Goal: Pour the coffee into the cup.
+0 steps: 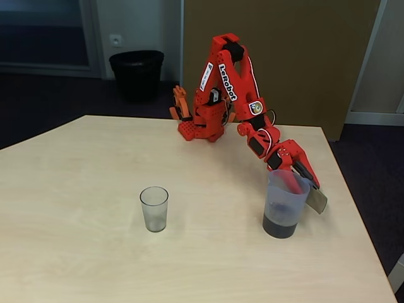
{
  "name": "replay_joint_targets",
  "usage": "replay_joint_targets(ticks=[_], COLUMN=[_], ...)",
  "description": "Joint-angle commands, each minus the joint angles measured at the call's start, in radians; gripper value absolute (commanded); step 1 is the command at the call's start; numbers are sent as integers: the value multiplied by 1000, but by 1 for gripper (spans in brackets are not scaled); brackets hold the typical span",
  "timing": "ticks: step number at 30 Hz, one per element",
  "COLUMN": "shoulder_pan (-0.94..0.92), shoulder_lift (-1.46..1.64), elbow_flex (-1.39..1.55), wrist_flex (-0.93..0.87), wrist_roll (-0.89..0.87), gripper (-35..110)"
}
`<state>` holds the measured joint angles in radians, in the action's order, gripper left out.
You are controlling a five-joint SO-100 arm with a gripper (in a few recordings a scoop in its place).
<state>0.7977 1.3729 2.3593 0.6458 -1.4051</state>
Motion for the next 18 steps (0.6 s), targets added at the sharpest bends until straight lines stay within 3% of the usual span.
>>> replay_joint_targets(ticks=[1,9,18], shoulder_pan=[-12,-25,-35], shoulder_lift=[5,-9,-21], elbow_flex=[-40,-55,-71], wrist_flex=[21,26,21], wrist_roll=[-3,15,-6], gripper=[22,19,2])
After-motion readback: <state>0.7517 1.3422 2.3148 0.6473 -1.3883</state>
